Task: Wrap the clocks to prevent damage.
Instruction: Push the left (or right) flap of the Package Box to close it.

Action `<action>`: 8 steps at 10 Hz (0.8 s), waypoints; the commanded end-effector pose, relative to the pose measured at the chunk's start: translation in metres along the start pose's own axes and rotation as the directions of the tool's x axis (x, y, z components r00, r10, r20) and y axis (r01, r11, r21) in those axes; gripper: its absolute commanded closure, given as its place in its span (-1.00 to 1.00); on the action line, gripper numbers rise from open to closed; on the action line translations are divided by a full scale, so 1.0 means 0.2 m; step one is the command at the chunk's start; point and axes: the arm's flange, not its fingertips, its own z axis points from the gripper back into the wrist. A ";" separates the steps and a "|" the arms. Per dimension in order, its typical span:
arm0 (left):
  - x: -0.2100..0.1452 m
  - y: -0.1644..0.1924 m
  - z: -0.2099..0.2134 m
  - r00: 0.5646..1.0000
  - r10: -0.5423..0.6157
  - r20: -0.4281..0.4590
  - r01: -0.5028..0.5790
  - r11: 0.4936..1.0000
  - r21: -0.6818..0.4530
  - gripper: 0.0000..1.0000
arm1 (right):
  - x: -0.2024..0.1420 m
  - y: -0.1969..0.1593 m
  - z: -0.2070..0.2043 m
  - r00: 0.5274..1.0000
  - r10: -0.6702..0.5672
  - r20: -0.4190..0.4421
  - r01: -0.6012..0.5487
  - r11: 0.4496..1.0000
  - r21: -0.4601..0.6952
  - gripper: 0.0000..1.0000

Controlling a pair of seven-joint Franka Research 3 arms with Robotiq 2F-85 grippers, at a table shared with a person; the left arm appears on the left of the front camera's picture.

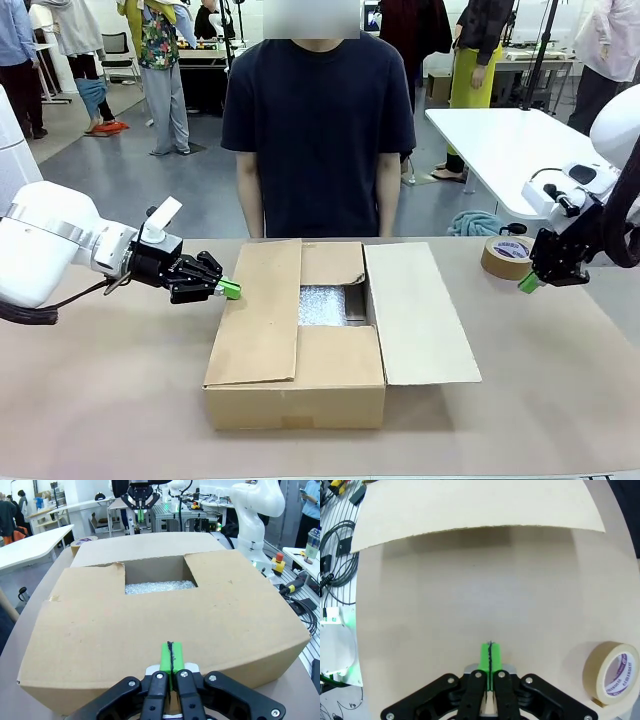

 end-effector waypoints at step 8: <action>-0.02 0.00 -0.01 1.000 0.007 0.001 -0.007 1.000 0.009 0.99 | -0.03 -0.01 -0.34 0.952 -0.105 0.287 0.086 0.993 0.079 0.98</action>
